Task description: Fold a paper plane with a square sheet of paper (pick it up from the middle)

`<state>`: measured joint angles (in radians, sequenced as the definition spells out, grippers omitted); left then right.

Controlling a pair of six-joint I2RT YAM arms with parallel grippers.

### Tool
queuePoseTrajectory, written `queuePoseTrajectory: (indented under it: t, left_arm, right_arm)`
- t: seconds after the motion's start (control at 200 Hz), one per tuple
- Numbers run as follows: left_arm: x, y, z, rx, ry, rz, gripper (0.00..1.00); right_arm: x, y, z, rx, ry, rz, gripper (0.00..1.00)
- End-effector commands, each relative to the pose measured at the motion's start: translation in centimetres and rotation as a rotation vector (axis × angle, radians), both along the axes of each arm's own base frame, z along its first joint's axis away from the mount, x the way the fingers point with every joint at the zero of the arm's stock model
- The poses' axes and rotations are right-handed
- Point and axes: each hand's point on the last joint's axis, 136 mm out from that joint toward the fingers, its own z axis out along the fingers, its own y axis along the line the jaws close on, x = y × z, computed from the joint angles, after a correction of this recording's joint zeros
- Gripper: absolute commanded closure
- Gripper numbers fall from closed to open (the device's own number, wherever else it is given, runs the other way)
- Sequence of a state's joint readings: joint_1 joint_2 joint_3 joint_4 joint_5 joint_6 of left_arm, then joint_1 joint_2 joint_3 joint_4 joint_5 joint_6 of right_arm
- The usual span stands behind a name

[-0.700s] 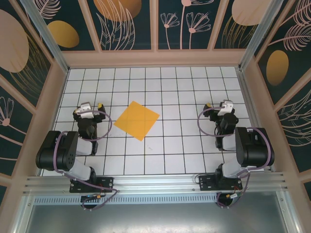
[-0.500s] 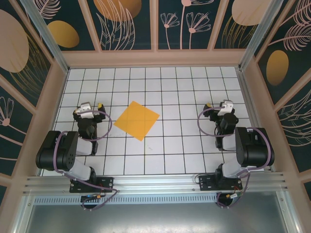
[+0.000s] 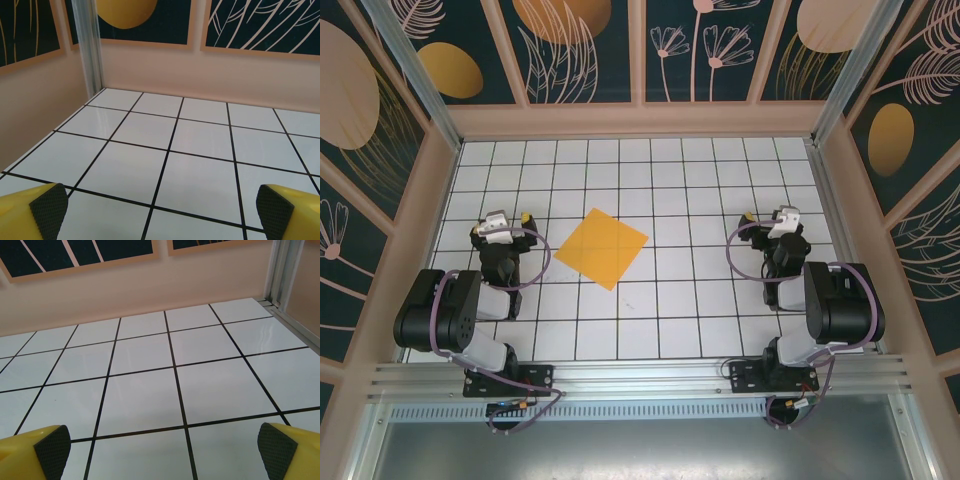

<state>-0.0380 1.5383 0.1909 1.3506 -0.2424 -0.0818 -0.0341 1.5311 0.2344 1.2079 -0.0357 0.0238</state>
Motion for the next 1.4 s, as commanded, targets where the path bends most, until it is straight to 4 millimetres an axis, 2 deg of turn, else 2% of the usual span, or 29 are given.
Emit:
queuePoseTrajectory:
  t: [0.0,0.105,0.175,0.345,0.465,0.58,0.625,0.731,0.916,1.046,1.156,1.236,1.396]
  left_arm:
    - [0.4,0.0,1.0,0.0,-0.039,-0.008,0.02]
    - [0.3,0.1,1.2,-0.001,-0.045,0.0,0.01]
    - [-0.8,0.7,1.6,-0.013,-0.085,0.032,0.01]
    - [-3.8,1.4,3.6,-0.03,-0.194,0.07,0.01]
    - [-3.7,1.6,4.1,-0.033,-0.181,0.084,0.01]
    - [-3.0,1.8,5.1,-0.057,-0.146,0.098,0.01]
    - [-2.7,1.9,5.7,-0.091,-0.135,0.104,0.02]
    - [-1.7,1.5,6.6,-0.194,-0.064,0.091,0.02]
    - [-0.6,-0.1,7.5,-0.362,0.075,0.039,0.01]
    - [-0.3,-1.7,8.1,-0.384,0.168,-0.034,0.02]
    - [-0.6,-2.1,8.1,-0.385,0.227,-0.05,0.01]
    - [-0.8,-2.1,7.5,-0.356,0.274,-0.046,0.01]
    - [-0.8,-1.8,6.9,-0.35,0.286,-0.028,0.01]
  right_arm:
    - [0.3,0.0,0.5,-0.01,-0.02,0.012,0.01]
    - [0.3,0.0,0.5,-0.01,-0.02,0.013,0.01]
    - [0.3,0.0,0.6,-0.012,-0.023,0.013,0.01]
    - [1.9,-1.9,3.5,0.023,0.056,-0.108,0.01]
    - [2.7,-2.0,4.6,0.089,0.147,-0.15,0.01]
    - [3.3,-0.4,4.7,0.141,0.268,-0.155,0.02]
    - [3.6,0.8,4.6,0.145,0.304,-0.142,0.08]
    - [4.5,4.8,4.0,0.161,0.406,-0.077,0.11]
    - [5.3,15.2,2.3,0.155,0.544,0.117,0.11]
    - [5.2,22.5,0.3,0.093,0.623,0.224,0.11]
    - [4.7,28.1,-1.9,-0.003,0.671,0.287,0.11]
    - [4.5,31.0,-3.3,-0.067,0.698,0.308,0.11]
    - [3.8,35.1,-5.4,-0.133,0.749,0.342,0.11]
